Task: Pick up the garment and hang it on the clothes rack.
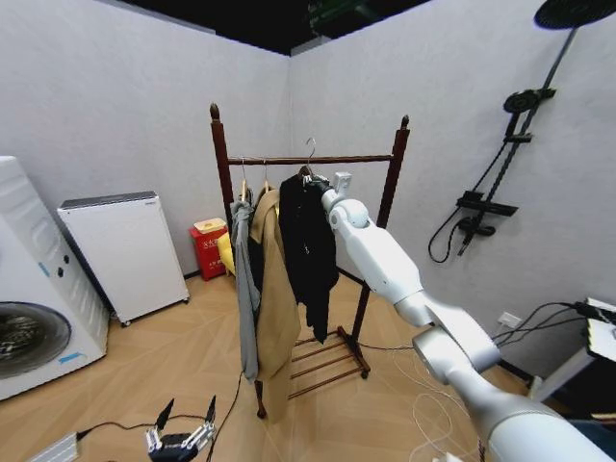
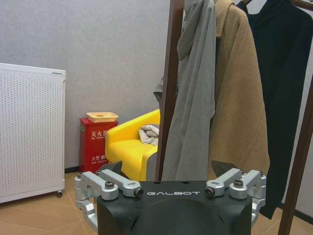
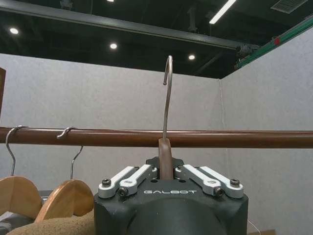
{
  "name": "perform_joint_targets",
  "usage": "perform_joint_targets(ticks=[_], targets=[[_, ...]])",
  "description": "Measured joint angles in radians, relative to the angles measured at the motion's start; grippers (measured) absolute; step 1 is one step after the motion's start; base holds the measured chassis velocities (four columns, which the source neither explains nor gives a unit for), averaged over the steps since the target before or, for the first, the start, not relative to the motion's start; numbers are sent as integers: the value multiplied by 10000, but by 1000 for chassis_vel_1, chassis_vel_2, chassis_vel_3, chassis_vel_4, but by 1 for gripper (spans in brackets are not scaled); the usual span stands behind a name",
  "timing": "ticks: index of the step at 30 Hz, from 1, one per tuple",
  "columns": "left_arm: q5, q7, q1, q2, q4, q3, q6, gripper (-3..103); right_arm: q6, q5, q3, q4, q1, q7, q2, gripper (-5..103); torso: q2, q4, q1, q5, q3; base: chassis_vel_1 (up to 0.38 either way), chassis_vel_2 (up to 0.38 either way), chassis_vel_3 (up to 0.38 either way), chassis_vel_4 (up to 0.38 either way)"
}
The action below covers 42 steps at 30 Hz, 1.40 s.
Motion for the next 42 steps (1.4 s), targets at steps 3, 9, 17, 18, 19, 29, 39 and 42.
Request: perform_joint_targets(ticks=[3, 9, 17, 18, 19, 29, 39, 42], targets=[[0, 0, 0, -1, 0, 0, 0, 100, -143, -197, -91, -535, 272, -81, 232, 9, 0, 1, 1, 0, 0, 0, 0, 0, 0], [0, 0, 0, 0, 0, 0, 0, 100, -1003, -279, -149, -1504, 517, -126, 672, 9, -1, 1, 2, 1, 0, 0, 0, 0, 0], [0, 0, 0, -1, 0, 0, 0, 100, -1033, -501, -89, -1899, 444, -266, 827, 9, 0, 2, 3, 0, -1, 0, 0, 0, 0], [0, 0, 0, -1, 0, 0, 0, 100, -1033, -501, -89, -1899, 444, -266, 827, 9, 0, 2, 3, 0, -1, 0, 0, 0, 0], [0, 0, 0, -1, 0, -1, 0, 100, -1021, -505, -70, -1869, 416, -269, 820, 9, 0, 1, 4, 1, -1, 0, 0, 0, 0], [0, -1, 0, 0, 0, 0, 0, 100, -948, -59, 419, 98, -193, -92, 184, 24, 0, -1, 3, 2, 1, 0, 0, 0, 0], [0, 6, -1, -2, 0, 1, 0, 100, -2042, 1465, 2569, 7339, -4607, 1024, -3882, 62, -1, -15, 4, 18, 1, 0, 0, 0, 0], [0, 0, -1, -1, 0, 1, 0, 100, -1991, 1732, 3800, 9176, -6705, 1177, -4685, 73, 3, -12, -2, 1, -5, 0, 0, 0, 0]])
